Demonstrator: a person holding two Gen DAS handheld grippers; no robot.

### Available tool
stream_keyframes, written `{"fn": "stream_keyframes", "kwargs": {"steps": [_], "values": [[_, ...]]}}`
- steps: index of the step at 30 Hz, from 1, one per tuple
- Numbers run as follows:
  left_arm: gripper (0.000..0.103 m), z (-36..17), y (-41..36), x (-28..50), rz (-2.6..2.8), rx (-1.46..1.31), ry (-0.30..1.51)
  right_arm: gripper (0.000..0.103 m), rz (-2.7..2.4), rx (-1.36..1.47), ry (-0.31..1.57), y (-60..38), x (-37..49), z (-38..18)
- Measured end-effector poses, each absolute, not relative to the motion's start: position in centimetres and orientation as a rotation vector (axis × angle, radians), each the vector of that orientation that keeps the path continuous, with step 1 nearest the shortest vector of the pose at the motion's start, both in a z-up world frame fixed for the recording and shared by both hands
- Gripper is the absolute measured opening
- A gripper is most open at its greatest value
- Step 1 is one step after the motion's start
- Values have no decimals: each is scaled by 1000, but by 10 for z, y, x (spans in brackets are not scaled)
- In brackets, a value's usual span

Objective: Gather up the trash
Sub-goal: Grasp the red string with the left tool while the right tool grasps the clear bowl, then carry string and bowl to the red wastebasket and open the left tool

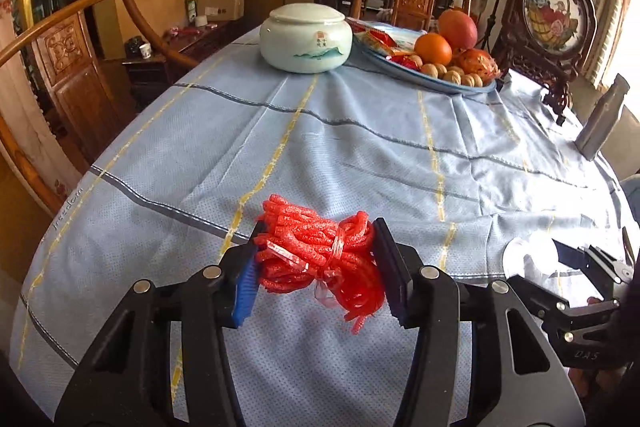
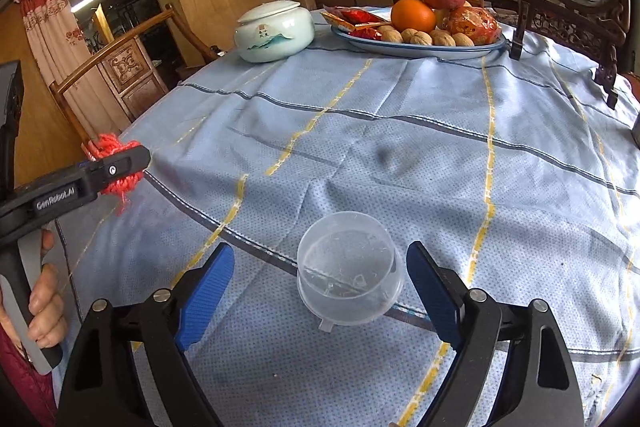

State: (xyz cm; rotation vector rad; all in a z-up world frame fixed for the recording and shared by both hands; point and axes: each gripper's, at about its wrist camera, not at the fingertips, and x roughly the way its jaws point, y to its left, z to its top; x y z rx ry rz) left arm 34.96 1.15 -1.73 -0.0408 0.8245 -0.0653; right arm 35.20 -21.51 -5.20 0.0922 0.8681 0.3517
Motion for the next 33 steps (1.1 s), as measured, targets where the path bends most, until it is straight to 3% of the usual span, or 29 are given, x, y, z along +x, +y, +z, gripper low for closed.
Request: {"fn": "stream_keyframes", "kwargs": {"steps": [3, 5, 7, 17, 23, 33], "values": [[53, -26, 8, 357, -62, -24, 879, 85, 346, 97, 887, -216, 356, -54], [53, -34, 7, 363, -65, -23, 920, 78, 325, 77, 885, -215, 355, -54], [53, -41, 6, 366, -54, -14, 947, 54, 314, 68, 880, -216, 354, -53], [53, -42, 12, 363, 3, -16, 930, 55, 314, 66, 882, -217, 351, -54], [51, -25, 8, 349, 23, 34, 819, 54, 304, 83, 851, -222, 347, -47], [53, 24, 26, 268, 49, -5, 672, 54, 390, 64, 717, -213, 312, -4]]}}
